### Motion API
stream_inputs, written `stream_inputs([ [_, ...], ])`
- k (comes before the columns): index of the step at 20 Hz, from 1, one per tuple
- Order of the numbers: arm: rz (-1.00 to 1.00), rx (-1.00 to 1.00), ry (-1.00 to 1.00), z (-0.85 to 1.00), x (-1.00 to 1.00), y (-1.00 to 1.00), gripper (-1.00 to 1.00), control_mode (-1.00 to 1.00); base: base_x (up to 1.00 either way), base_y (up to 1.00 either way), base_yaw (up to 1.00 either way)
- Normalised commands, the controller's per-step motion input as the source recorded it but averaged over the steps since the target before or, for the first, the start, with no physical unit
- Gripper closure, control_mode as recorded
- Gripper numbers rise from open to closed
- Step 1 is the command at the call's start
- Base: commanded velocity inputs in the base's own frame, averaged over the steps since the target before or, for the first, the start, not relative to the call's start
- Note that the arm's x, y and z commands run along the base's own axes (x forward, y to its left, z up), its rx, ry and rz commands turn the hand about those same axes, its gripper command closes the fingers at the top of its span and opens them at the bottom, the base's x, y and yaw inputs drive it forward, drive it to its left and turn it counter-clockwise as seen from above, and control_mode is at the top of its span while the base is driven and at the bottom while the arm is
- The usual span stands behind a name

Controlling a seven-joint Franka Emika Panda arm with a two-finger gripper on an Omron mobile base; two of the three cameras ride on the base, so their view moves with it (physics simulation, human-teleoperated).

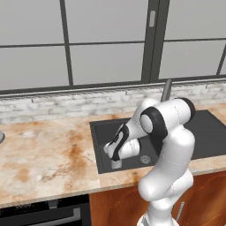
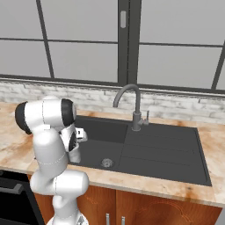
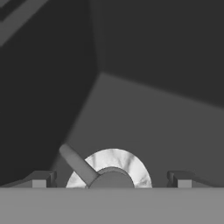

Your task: Pick up the soap dispenser and soap dispenser from the sink, and place them back in the cabinet, and close the cabinet doors.

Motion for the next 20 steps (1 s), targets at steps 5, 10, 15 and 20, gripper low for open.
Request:
stream_inputs([
  [5, 0.0, 0.0, 0.0, -0.09, 0.06, 0.1, 1.0, -1.0, 0.0, 0.0, 0.0],
  [10, 0.0, 0.0, 0.0, 0.0, 0.0, 0.0, 1.0, -1.0, 0.0, 0.0, 0.0],
  [15, 0.0, 0.0, 0.0, 0.1, 0.0, 0.0, 1.0, -1.0, 0.0, 0.0, 0.0],
  [20, 0.0, 0.0, 0.0, 0.69, 0.0, -0.04, 1.0, -1.0, 0.0, 0.0, 0.0],
])
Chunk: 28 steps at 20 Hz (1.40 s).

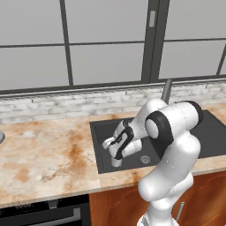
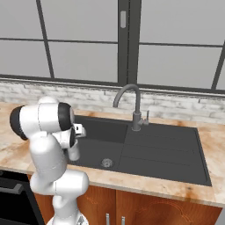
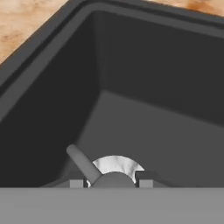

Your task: Pick up the soap dispenser and soap dispenser from the sink, and place them back in the cabinet, and close the cabinet doors.

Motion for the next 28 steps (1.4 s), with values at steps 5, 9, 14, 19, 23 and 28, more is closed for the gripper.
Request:
stream_inputs([
  [5, 0.0, 0.0, 0.0, 0.82, 0.0, -0.21, 1.0, -1.0, 0.0, 0.0, 0.0],
  [9, 0.0, 0.0, 0.0, 0.88, -0.09, -0.28, 1.0, -1.0, 0.0, 0.0, 0.0],
  [14, -0.01, 0.0, 0.0, 0.73, -0.46, -0.23, 1.0, -1.0, 0.0, 0.0, 0.0],
  [19, -0.07, 0.0, 0.0, 0.71, -0.58, -0.12, 1.0, -1.0, 0.0, 0.0, 0.0],
  [23, -0.1, 0.0, 0.0, 0.75, -0.5, -0.14, 1.0, -1.0, 0.0, 0.0, 0.0],
  [28, -0.1, 0.0, 0.0, 0.55, -0.36, -0.18, 1.0, -1.0, 0.0, 0.0, 0.0],
])
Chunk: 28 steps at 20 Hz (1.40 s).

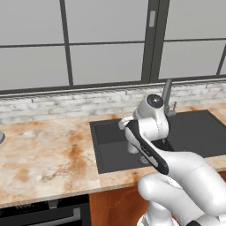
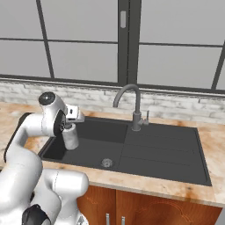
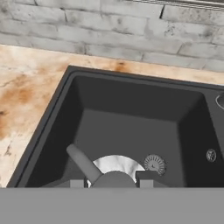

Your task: Pick up the soap dispenser and soap dispenser from the sink, and place them back in the cabinet, and close the cabinet doors.

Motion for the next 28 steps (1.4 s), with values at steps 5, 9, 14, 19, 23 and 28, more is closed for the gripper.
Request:
stream_inputs([
  [5, -0.01, 0.0, 0.0, 0.67, -0.12, -0.25, 1.0, -1.0, 0.0, 0.0, 0.0],
  [9, 0.0, 0.0, 0.0, 0.48, -0.41, -0.43, 1.0, -1.0, 0.0, 0.0, 0.0],
  [14, 0.0, -0.01, -0.02, 0.53, -0.67, -0.29, 1.0, -1.0, 0.0, 0.0, 0.0],
  [19, 0.0, 0.0, 0.0, 0.55, -0.81, -0.17, 1.0, -1.0, 0.0, 0.0, 0.0],
  [23, 0.0, -0.02, -0.04, 0.53, -0.89, -0.07, 1.0, -1.0, 0.0, 0.0, 0.0],
  [28, 0.0, 0.0, -0.03, 0.61, -0.86, -0.08, 1.0, -1.0, 0.0, 0.0, 0.0],
])
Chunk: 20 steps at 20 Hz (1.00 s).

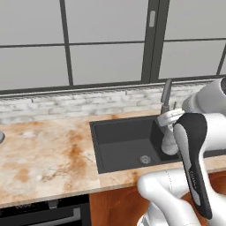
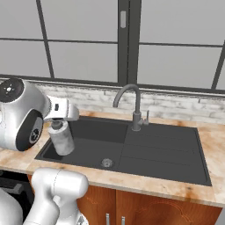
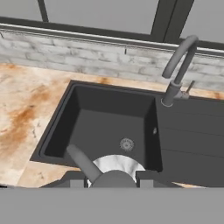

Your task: Pick up the soap dispenser and soap dispenser from the sink, and place them back in the cabinet, and close the cabinet doors.

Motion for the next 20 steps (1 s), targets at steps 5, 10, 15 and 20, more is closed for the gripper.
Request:
stream_inputs([
  [5, -0.08, 0.0, 0.0, 0.4, -0.37, -0.26, 1.0, -1.0, 0.0, 0.0, 0.0],
  [10, -0.07, 0.0, 0.0, 0.28, -0.02, -0.33, 1.0, -1.0, 0.0, 0.0, 0.0],
  [15, 0.0, 0.0, 0.0, 0.15, 0.0, -0.16, 1.0, -1.0, 0.0, 0.0, 0.0],
  [20, 0.0, 0.0, 0.0, 0.01, 0.0, -0.01, 1.0, -1.0, 0.0, 0.0, 0.0],
])
